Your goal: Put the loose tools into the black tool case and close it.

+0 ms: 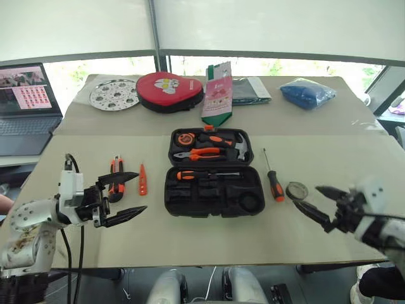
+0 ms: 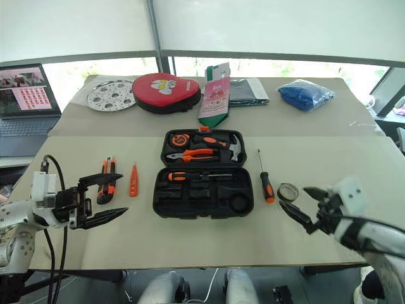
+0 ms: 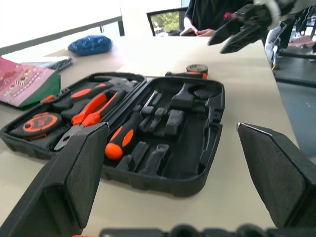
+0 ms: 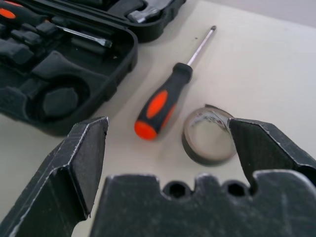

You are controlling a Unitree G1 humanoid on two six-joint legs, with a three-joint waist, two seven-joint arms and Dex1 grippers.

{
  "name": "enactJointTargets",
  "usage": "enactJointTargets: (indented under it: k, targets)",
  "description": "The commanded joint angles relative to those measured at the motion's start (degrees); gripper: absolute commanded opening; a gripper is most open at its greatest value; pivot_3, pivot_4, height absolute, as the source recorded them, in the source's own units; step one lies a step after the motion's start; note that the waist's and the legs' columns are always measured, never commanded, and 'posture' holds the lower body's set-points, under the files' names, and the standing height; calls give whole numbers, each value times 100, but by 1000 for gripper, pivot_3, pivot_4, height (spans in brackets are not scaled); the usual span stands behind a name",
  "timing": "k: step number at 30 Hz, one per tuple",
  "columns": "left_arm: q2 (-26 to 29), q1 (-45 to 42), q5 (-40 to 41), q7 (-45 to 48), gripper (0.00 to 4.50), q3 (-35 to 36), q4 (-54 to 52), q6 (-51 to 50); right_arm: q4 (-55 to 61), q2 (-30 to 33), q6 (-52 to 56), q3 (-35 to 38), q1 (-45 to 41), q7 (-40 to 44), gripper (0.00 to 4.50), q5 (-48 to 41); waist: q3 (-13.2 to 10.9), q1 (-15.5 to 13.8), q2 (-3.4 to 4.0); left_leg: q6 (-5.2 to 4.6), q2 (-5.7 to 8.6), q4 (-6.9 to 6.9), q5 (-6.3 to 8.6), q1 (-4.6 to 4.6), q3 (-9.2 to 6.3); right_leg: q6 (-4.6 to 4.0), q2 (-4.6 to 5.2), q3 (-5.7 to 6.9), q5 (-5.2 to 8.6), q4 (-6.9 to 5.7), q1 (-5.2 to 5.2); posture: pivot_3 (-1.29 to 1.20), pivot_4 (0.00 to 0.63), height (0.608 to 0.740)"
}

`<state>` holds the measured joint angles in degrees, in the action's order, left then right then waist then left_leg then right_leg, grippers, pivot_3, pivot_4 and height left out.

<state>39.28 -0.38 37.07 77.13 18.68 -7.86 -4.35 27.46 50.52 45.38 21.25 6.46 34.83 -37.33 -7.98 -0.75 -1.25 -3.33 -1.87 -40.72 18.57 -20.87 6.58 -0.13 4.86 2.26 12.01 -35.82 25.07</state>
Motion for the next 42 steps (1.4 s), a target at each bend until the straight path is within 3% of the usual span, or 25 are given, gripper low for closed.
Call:
enactJointTargets:
  k: [1, 6, 11, 14, 16, 23, 27, 33, 34, 37, 40, 42]
  targets:
    - [-57, 27, 106, -177, 4468, -71, -377, -55, -461, 125, 1084, -948, -1234, -395, 4500, 210, 3, 6, -7, 2, 0, 0, -1, -9, -3, 5, -4, 2, -3, 1, 6, 0, 150, 740]
    - [-132, 202, 101, -309, 4468, -164, -625, -42, -1161, -186, 1519, -1901, -2475, -731, 4500, 725, 0, 17, -6, 12, -5, -1, -7, -26, -7, 3, -25, 2, -4, 7, 19, 0, 150, 740]
    - [-112, 208, 100, -444, 4468, -99, -649, -8, -1419, -367, 1811, -2377, -2964, -762, 4500, 1000, -1, -1, -5, 44, -1, -1, -24, -38, -7, 8, -21, 7, -1, 17, 23, 0, 150, 740]
    - [-88, 155, 94, -442, 4500, -108, -579, 7, -1479, -430, 2051, -2583, -3078, -785, 3795, 1123, -1, 8, -5, 36, 1, -3, -19, -40, -6, 14, -16, 9, -4, 28, 18, 0, 150, 740]
    - [-77, 125, 91, -416, 4500, -136, -556, 9, -1518, -571, 2238, -2523, -3179, -913, 3075, 1160, -1, 19, -5, 34, 1, -2, -18, -40, -5, 21, -16, 8, -9, 37, 16, 0, 150, 740]
    - [-97, 86, 146, -413, 4500, -186, -611, -74, -1538, -1056, 2674, -1582, -3295, -1429, 901, 1196, 0, 24, -5, 38, -1, -1, -19, -40, -4, 23, -20, 8, -10, 38, 16, 0, 150, 740]
    - [-123, 138, 266, -583, 4500, -100, -740, -199, -1408, -1168, 2475, -941, -3398, -1482, 904, 1103, 0, 18, -5, 38, 0, -1, -20, -42, -4, 24, -20, 8, -11, 39, 16, 0, 150, 740]
    - [-67, 470, 408, -739, 4500, 175, -888, -293, -1180, -724, 770, -1221, -3801, 174, 904, 867, -4, 87, 0, 38, 0, 1, -19, -42, -2, 28, -22, 5, -13, 43, 19, 0, 150, 740]
    - [-83, 496, 432, -747, 4500, 211, -878, -284, -1148, -638, 355, -1474, -3865, 633, 904, 917, -3, 110, 0, 38, -4, 2, -19, -40, -2, 28, -26, 5, -14, 43, 18, 0, 150, 740]
    - [-127, 864, 259, -583, 4500, 233, -875, -38, -1452, -612, -2330, -3243, -4332, 2657, 904, 1987, -3, 194, 0, 37, -10, 7, -16, -29, -5, 27, -39, 3, -13, 45, 14, 0, 150, 740]
    - [-153, 980, 233, -575, 4500, 193, -912, 45, -2100, -715, -3103, -3997, -4702, 3262, 904, 2578, -4, 244, -1, 16, -11, 15, 1, -20, -7, 23, -45, 3, -14, 46, 13, 0, 150, 740]
    - [-149, 1006, 197, -532, 4500, 152, -883, 110, -2489, -701, -3486, -4294, -4885, 3503, 904, 2936, -8, 131, -2, 44, -9, 11, -16, -25, -7, 21, -39, 10, -13, 41, 14, 0, 150, 740]
